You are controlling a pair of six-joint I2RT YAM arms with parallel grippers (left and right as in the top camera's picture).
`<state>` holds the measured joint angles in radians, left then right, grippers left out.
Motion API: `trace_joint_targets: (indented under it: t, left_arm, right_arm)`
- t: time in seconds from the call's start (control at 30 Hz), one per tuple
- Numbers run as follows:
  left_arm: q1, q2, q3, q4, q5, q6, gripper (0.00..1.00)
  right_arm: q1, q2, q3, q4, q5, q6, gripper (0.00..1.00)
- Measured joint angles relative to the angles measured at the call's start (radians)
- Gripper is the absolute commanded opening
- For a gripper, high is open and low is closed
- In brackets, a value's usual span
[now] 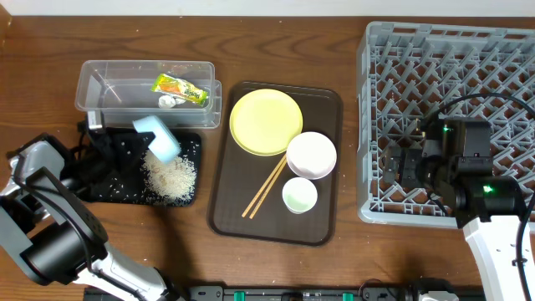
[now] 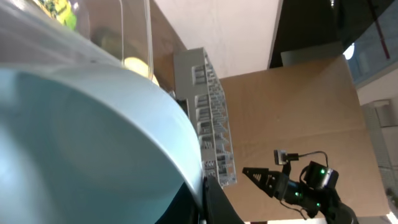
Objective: Sort waste into correct bins and load items into the dishwasher rack
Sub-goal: 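Carry the bowl over the black tray and tip the rice out, then return the empty blue bowl to the brown tray with left gripper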
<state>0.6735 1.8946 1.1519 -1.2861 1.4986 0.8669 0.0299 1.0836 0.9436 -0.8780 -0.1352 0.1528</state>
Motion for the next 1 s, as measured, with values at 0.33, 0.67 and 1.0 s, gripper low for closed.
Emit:
trace_joint_targets:
  t: [0.33,0.67,1.0]
  left_arm:
    - [-0.007,-0.009,0.0,-0.065,-0.022,0.034,0.06]
    - [-0.151,-0.204,-0.001,-0.138,-0.073,0.058,0.06]
    - [-0.473,-0.307,-0.001,-0.032,-0.27,-0.055,0.06]
  right_arm:
    - [0.0,0.0,0.0,0.0,0.0,0.0,0.99]
    - [0.0,0.0,0.0,0.0,0.0,0.0,0.99]
    - [0.0,0.0,0.0,0.0,0.0,0.0,0.99]
